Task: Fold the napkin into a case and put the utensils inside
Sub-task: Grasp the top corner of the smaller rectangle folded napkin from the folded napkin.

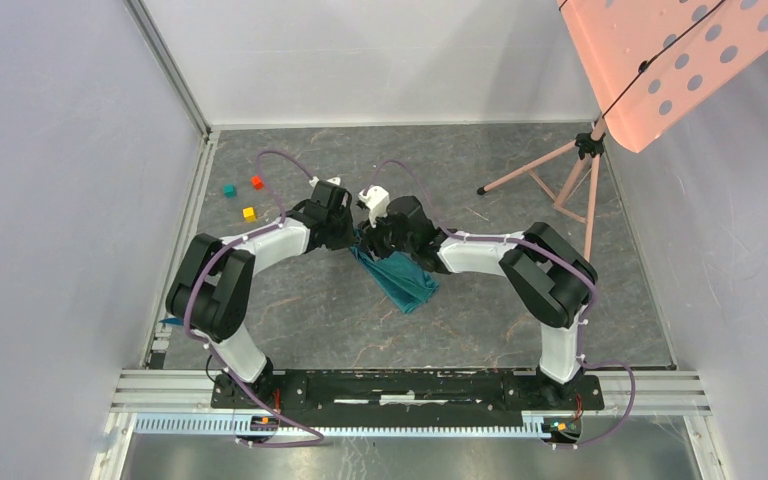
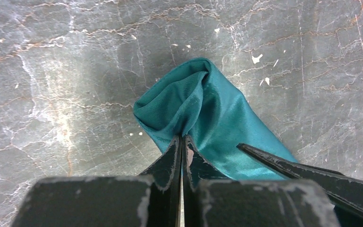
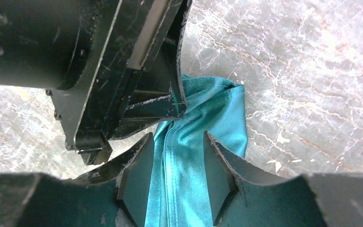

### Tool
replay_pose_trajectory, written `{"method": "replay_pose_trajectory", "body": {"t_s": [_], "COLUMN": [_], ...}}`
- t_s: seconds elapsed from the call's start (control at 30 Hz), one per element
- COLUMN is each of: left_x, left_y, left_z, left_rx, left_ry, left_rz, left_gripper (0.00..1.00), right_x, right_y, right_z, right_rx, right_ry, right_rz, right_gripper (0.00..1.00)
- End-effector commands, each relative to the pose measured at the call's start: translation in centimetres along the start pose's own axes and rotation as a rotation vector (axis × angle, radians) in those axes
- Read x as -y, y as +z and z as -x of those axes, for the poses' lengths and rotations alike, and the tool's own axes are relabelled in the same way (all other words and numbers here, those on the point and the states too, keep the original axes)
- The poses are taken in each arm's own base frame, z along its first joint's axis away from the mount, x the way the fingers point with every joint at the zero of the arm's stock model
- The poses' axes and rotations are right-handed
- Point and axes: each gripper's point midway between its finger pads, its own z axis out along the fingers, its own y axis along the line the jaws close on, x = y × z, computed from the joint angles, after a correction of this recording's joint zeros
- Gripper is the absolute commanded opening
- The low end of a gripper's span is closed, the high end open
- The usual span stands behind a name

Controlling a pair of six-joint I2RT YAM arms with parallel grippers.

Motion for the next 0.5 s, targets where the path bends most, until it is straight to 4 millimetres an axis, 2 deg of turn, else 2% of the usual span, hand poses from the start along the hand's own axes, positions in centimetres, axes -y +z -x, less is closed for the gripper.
{"method": "replay_pose_trajectory", "body": {"t_s": [0.0,0.13,0.47], "left_x": [1.2,1.3,1.5], "left_y": [-1.1,-1.2,-1.2], "left_z": [1.5,1.6,1.1], "left_rx": [0.05,0.051,0.043], "left_ry": [-0.033,-0.034,-0.048], "left_rz": [-0.052,-0.059,-0.078], "left_gripper": [0.02,0.02,0.02], "right_x": [-0.2,-0.3,0.4], "right_y": [0.1,1.1,2.7], "right_z": [1.2,0.5,-1.0], "right_rx": [0.03,0.011,-0.008], "right_ry": [-0.167,-0.19,-0.179], "right_rz": [-0.014,-0.033,-0.09], "right_gripper": [0.5,0.5,0.42]}}
